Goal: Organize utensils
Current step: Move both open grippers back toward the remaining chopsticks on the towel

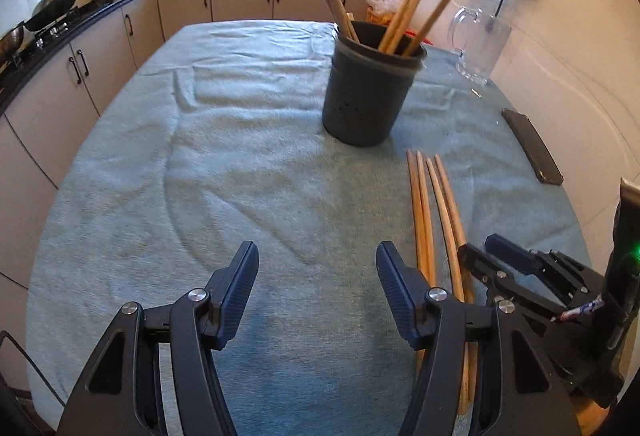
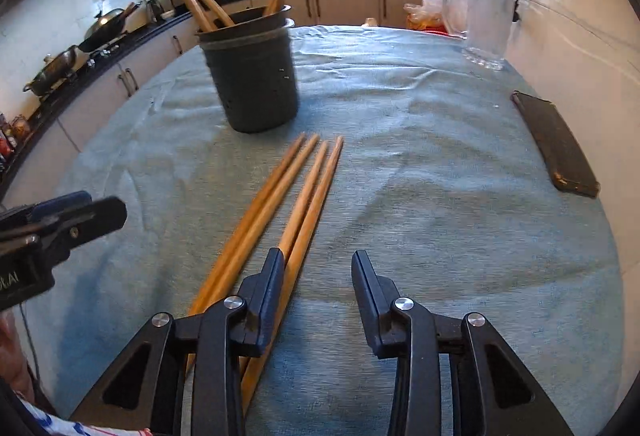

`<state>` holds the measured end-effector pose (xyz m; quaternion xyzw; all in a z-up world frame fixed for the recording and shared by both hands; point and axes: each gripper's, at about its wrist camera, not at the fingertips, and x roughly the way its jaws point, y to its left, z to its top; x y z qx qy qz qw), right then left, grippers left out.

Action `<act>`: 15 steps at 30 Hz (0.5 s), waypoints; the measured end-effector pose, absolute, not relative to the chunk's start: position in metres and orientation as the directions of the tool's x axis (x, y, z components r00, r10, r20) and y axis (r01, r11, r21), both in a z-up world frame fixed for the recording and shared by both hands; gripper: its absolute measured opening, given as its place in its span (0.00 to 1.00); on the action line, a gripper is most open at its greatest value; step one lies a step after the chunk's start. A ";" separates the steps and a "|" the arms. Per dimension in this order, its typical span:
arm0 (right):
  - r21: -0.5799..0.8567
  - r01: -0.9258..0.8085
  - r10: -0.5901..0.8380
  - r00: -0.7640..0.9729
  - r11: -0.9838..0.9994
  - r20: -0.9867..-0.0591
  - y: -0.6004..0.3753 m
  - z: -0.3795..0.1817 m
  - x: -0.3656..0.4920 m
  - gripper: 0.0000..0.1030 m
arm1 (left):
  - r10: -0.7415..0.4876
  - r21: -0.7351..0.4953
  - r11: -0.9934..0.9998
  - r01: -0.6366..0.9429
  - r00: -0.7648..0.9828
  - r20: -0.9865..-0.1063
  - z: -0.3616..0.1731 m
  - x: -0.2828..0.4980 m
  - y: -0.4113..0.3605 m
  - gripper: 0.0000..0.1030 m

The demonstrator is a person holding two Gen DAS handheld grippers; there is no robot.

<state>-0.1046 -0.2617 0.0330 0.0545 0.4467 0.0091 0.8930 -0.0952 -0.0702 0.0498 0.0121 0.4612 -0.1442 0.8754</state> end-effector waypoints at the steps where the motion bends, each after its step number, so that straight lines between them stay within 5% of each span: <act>1: 0.102 0.033 0.062 0.599 0.994 -0.798 -0.261 0.031 -0.105 0.37 | -0.249 -0.116 0.955 0.273 0.525 -0.814 0.047 -0.095 -0.073 0.58; 10: 0.060 0.071 0.005 0.600 0.996 -0.800 -0.270 0.028 -0.108 0.37 | -0.339 -0.162 0.909 0.384 0.455 -0.823 0.033 -0.086 -0.104 0.56; 15: 0.120 0.069 0.052 0.617 0.990 -0.786 -0.279 0.028 -0.111 0.38 | -0.396 -0.206 0.875 0.438 0.401 -0.826 0.025 -0.074 -0.124 0.31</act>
